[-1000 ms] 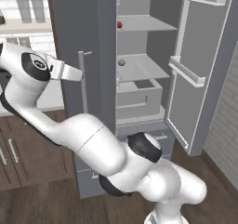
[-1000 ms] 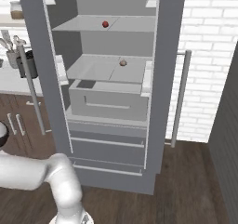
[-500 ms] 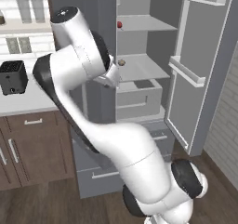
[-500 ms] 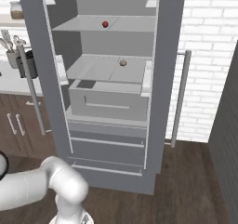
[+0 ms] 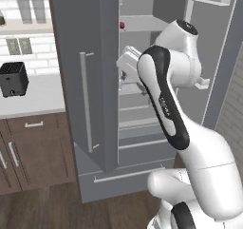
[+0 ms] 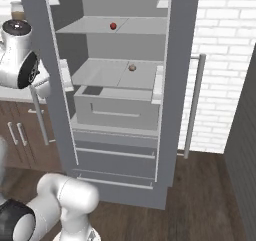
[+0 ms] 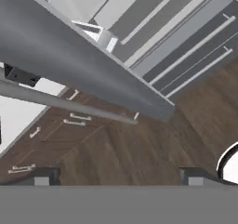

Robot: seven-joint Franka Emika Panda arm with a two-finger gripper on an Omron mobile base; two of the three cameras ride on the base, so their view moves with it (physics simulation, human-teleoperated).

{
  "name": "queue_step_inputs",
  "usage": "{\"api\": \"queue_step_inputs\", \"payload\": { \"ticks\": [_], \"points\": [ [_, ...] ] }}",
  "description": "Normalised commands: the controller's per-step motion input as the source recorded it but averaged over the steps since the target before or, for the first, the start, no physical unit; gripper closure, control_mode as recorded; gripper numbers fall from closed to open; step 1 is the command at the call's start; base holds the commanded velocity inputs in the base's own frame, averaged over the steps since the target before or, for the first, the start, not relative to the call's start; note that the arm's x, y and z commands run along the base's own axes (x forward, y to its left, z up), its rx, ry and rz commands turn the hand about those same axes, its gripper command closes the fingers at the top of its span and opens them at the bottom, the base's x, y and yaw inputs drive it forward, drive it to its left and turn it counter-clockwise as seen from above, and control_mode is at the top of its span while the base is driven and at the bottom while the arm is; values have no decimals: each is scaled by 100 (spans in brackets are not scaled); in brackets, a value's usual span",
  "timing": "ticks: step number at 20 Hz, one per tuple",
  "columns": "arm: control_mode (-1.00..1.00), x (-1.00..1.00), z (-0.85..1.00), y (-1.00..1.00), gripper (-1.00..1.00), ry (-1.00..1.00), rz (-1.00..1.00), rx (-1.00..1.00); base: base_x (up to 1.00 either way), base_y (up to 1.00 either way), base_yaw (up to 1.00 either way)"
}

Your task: Take the strawberry from the fridge and place it on top of the pancake, located on the dining counter.

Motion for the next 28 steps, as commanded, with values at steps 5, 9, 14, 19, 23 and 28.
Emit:
{"api": "queue_step_inputs", "payload": {
  "ticks": [5, 9, 14, 19, 23, 28],
  "points": [
    [-100, 80, 7, -99, -100, 1, 8, 47, 0, 0, 0],
    [-100, 99, -6, -42, -100, 8, 1, 13, 0, 0, 0],
    [-100, 100, -35, -18, -100, -1, 0, 0, 0, 0, 0],
    [-100, 98, -29, 7, -100, -1, 0, 3, 0, 0, 0],
    [-100, 52, -19, 36, -100, -5, 1, 4, 0, 0, 0],
    [-100, 3, -20, 29, -100, 0, 11, 2, 0, 0, 0]
  ]
}}
